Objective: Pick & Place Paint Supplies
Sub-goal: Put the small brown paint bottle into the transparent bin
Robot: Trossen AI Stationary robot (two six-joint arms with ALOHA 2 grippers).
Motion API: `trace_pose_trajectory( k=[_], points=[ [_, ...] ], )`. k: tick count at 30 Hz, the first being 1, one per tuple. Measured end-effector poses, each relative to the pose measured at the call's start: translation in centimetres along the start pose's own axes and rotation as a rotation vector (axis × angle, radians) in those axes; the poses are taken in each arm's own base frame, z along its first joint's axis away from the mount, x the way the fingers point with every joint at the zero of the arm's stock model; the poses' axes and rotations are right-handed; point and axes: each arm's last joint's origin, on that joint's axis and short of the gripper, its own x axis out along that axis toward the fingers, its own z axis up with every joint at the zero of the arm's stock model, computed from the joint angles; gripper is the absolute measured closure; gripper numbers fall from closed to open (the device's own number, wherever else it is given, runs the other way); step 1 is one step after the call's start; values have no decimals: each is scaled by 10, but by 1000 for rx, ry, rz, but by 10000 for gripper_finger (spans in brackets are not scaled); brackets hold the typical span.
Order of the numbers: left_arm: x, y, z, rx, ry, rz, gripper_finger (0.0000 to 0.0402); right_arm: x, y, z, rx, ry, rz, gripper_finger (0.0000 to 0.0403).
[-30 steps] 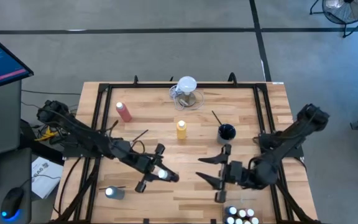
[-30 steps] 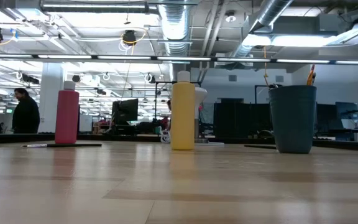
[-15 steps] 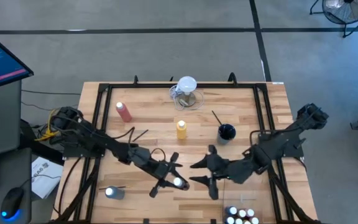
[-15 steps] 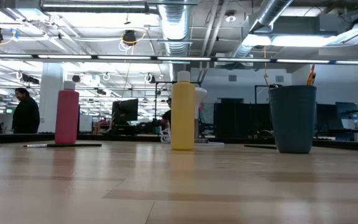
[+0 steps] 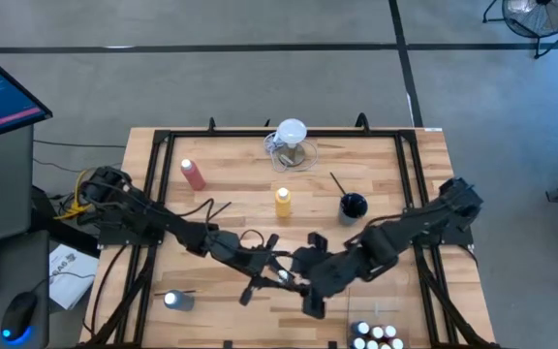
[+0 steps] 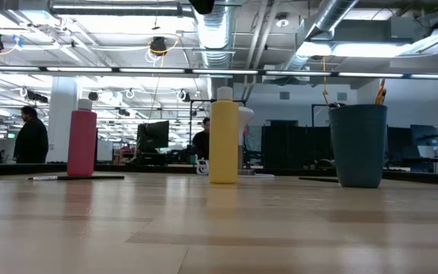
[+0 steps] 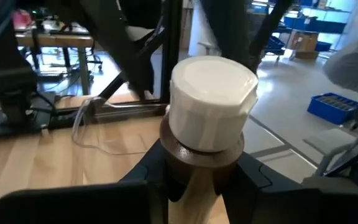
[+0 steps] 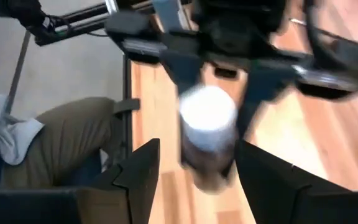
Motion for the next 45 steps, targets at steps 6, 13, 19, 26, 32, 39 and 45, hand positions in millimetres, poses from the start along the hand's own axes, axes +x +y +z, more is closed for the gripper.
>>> trace_pose_trajectory(
  k=[6, 13, 19, 26, 32, 39, 45],
  points=[
    [1, 0, -3, -16, 11, 27, 329, 20, -3, 9, -2, 90, -71, 203],
    [1, 3, -6, -13, 40, 56, 329, 19, -2, 20, -21, 46, -47, 196],
    [1, 3, -6, -13, 41, 63, 329, 15, -3, 21, -29, 38, -51, 200],
    [1, 3, -6, -13, 40, 70, 329, 19, -6, 22, -29, 47, -62, 217],
    [1, 3, -6, -13, 39, 69, 329, 19, -6, 22, -30, 51, -61, 244],
    [1, 4, -6, -15, 38, 87, 329, 19, -8, 20, -35, 67, -74, 278],
    [1, 4, -5, -14, 33, 88, 329, 19, -8, 20, -35, 66, -75, 267]
  ],
)
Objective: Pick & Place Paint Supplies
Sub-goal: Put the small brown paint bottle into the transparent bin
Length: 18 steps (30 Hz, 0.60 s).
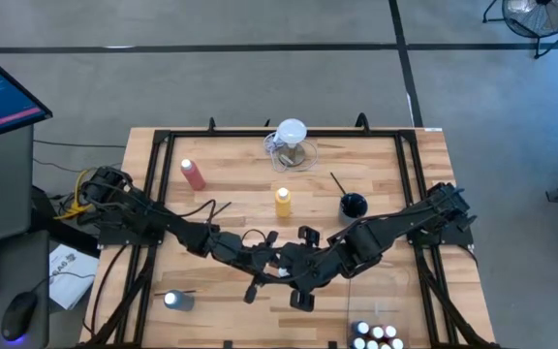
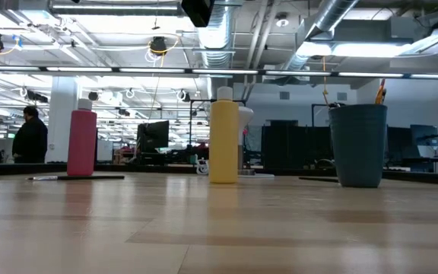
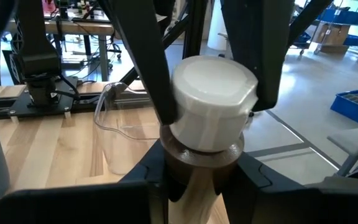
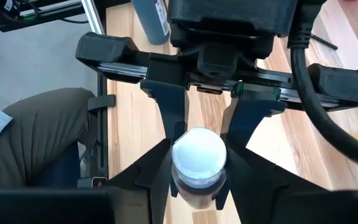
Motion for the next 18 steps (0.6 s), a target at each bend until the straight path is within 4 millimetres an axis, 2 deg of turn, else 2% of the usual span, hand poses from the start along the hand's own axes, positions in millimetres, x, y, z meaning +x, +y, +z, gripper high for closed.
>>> trace_pose_trajectory(
  k=[7, 12, 18],
  points=[
    [0, 0, -1, -3, -5, -1, 330, 14, 2, -4, -13, 29, -8, 242],
    [0, 0, 0, -3, -6, -1, 330, 16, 3, -4, -13, 31, -7, 233],
    [0, 0, 0, -1, -6, -1, 330, 16, 3, -4, -14, 27, -10, 265]
  ],
)
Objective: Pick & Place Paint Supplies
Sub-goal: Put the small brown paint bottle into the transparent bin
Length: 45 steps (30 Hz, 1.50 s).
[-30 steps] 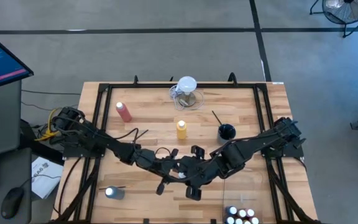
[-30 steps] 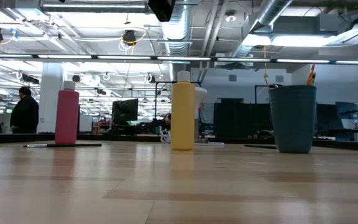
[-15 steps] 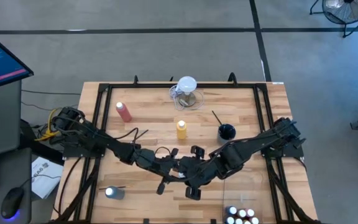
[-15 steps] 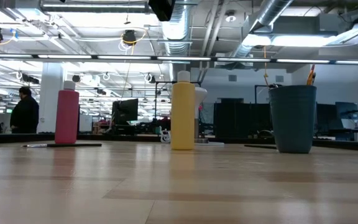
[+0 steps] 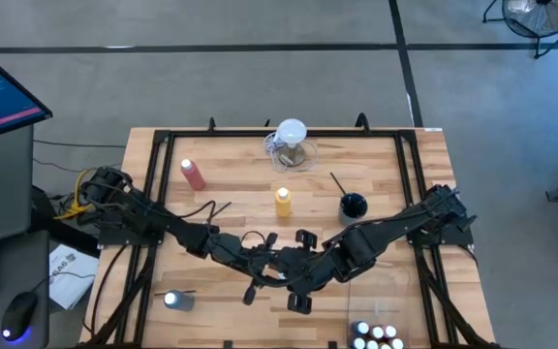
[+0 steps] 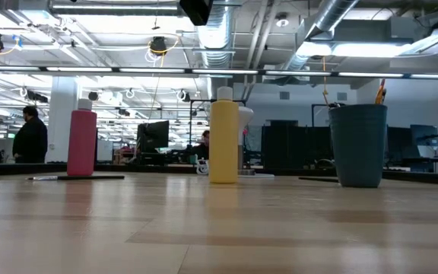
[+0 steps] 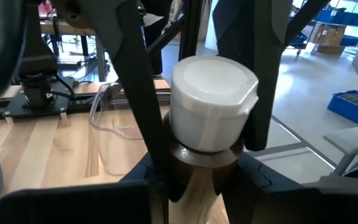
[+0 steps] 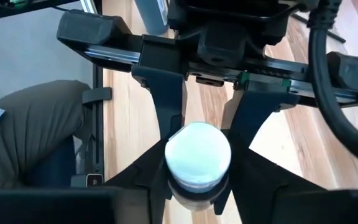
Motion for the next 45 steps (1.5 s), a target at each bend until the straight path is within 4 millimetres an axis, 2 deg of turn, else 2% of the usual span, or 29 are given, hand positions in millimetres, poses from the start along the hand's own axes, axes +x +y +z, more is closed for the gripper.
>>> trace_pose_trajectory(
  k=[4, 10, 17, 22, 26, 32, 38, 45],
  points=[
    [0, 0, 0, -12, 3, -3, 332, 0, 0, 0, -13, -8, -7, 293],
    [0, 0, 0, -5, 1, -3, 325, -2, 0, 0, -7, -15, -22, 293],
    [0, 0, 1, 12, 7, -32, 229, -13, 2, -8, 30, 0, -76, 294],
    [0, -1, 0, 9, 16, -27, 176, -32, 10, -21, 42, -11, -118, 294],
    [-1, 0, 2, 7, 18, -9, 159, -46, 18, -38, 66, -20, -211, 294],
    [-5, 0, 7, 19, 4, 0, 162, -66, 37, -80, 156, -14, -343, 294],
    [-7, 0, 10, 47, -3, 2, 172, -85, 60, -125, 269, -104, -379, 294],
    [-7, 4, 12, 65, -14, 14, 175, -83, 72, -185, 419, -131, -407, 294]
  ],
)
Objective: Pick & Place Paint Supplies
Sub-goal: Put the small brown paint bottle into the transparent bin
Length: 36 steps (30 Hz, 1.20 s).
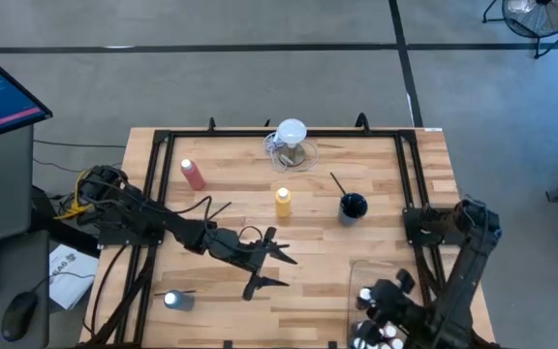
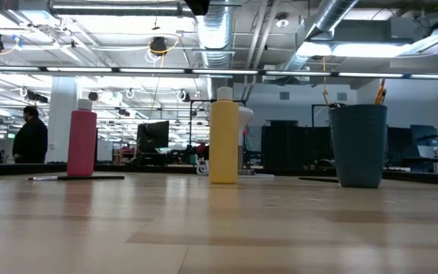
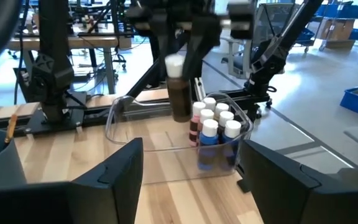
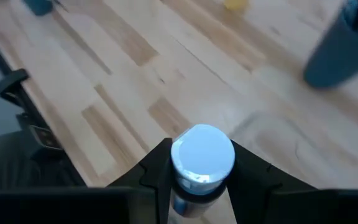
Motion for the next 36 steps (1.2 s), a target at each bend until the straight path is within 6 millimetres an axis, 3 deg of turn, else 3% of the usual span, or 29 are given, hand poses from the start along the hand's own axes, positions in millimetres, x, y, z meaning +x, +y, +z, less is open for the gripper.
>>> trace_pose_trajectory(
  k=[7, 20, 29, 36],
  points=[
    [1, 8, 0, 0, -1, 23, 176, 6, -10, -40, 101, 16, 6, 294],
    [0, 7, 0, 7, -4, 19, 179, 44, -7, -53, 98, 21, 25, 295],
    [0, 7, 0, 7, -2, 19, 182, 60, -12, -80, 122, 30, 96, 295],
    [1, 7, 0, 8, -1, 18, 183, 63, -14, -86, 50, 29, 113, 295]
  ],
)
